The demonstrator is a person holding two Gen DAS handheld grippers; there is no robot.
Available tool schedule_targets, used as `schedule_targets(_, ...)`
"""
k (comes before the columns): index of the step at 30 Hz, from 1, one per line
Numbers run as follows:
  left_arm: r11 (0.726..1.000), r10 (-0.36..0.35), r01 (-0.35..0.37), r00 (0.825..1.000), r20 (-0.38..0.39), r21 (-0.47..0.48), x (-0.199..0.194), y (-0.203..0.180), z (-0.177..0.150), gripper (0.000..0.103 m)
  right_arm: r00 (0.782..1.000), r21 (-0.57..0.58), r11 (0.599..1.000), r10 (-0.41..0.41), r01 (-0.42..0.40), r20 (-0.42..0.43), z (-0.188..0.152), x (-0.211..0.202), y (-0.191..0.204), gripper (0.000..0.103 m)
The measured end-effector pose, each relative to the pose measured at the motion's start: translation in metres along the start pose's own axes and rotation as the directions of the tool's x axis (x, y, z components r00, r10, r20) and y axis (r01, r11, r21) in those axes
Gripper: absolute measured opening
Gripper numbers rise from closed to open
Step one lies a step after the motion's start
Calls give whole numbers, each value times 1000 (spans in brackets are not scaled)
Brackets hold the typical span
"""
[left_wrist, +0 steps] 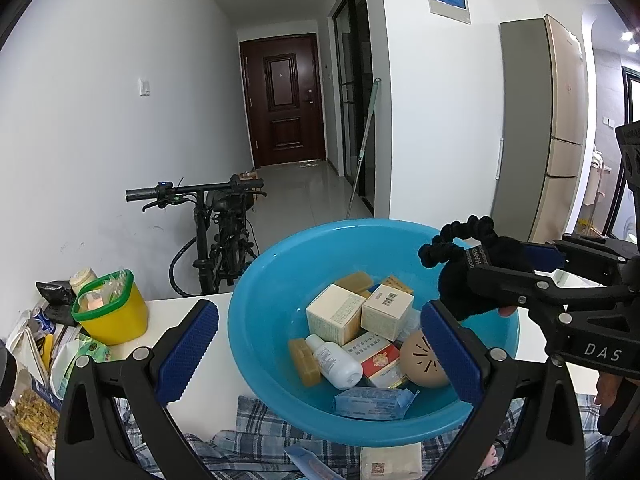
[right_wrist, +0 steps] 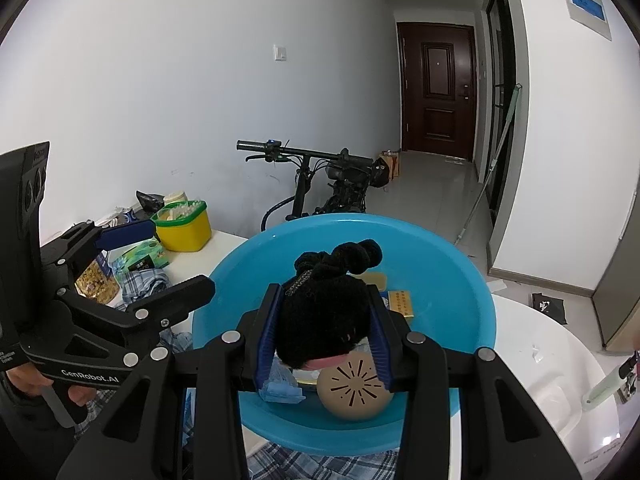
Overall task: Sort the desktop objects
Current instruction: 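Lower the black plush toy into the basin with the right tool, then open the right tool and release the black plush toy into the basin, then raise the right tool away from the basin toward the shirt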
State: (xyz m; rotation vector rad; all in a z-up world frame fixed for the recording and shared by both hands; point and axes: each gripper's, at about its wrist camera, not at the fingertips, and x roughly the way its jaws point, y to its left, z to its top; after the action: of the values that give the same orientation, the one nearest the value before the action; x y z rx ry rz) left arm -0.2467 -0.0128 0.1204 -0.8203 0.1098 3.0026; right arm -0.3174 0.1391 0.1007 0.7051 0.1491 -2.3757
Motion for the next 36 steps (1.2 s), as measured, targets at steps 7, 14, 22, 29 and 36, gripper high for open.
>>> schedule_targets(7,1000,-11,11,1000,2,7,0,-1,0,103,999,5,999,-33,33,-6,-1,3,-2,62)
schedule_targets(14,1000,-21,21,1000,12,-12,-5,5,2,103,998,75,995,-62,60,15,-1,-4,-19,103)
schedule_targets(22,1000,-7,7,1000,-6,-27,-3,7,1,103,997,44,996,-82,82,-5,-2,-2,-14,103)
schedule_targets(29,999,-22,22,1000,3,-35,-9,10,3,103,996,9,996,-92,92,-3,3,-9,-7,103)
schedule_targets(36,997,-44,45,999,20,-63,-18,19,8,103,993,-18,993,-115,115,18,7,-16,3,103)
